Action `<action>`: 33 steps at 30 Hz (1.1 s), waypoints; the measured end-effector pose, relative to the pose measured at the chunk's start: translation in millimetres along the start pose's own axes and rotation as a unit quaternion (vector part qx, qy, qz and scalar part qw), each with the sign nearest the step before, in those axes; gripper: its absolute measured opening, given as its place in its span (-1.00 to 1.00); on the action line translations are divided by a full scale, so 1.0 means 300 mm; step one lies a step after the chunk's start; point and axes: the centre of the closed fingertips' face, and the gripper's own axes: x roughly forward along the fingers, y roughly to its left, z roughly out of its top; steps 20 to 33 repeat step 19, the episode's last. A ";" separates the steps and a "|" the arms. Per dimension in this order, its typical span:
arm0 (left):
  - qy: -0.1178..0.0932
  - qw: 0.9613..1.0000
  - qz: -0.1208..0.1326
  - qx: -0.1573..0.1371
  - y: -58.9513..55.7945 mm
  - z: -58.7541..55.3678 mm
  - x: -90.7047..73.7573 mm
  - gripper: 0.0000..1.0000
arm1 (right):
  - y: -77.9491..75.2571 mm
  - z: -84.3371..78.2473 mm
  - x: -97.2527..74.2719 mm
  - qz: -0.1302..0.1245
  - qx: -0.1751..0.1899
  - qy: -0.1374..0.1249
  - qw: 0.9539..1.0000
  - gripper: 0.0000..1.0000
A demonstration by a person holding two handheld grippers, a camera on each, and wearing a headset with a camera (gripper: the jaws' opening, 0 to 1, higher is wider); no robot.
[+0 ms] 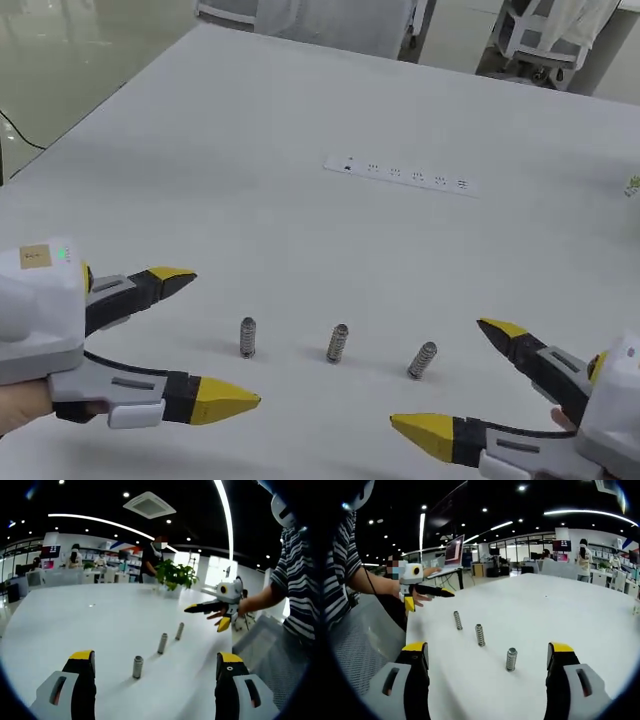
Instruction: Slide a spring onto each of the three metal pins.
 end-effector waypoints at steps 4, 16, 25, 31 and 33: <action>-0.003 1.000 0.005 -0.001 0.003 0.005 -0.011 0.96 | -0.010 -0.009 -0.014 -0.013 0.002 0.003 1.000 0.99; 0.003 1.000 0.028 -0.014 0.015 -0.039 -0.077 0.96 | -0.019 -0.031 -0.044 -0.023 0.002 0.015 1.000 0.97; 0.005 0.999 0.031 -0.019 0.017 -0.045 -0.083 0.96 | -0.017 -0.031 -0.041 -0.020 0.000 0.017 1.000 0.96; 0.005 0.999 0.031 -0.019 0.017 -0.045 -0.083 0.96 | -0.017 -0.031 -0.041 -0.020 0.000 0.017 1.000 0.96; 0.005 0.999 0.031 -0.019 0.017 -0.045 -0.083 0.96 | -0.017 -0.031 -0.041 -0.020 0.000 0.017 1.000 0.96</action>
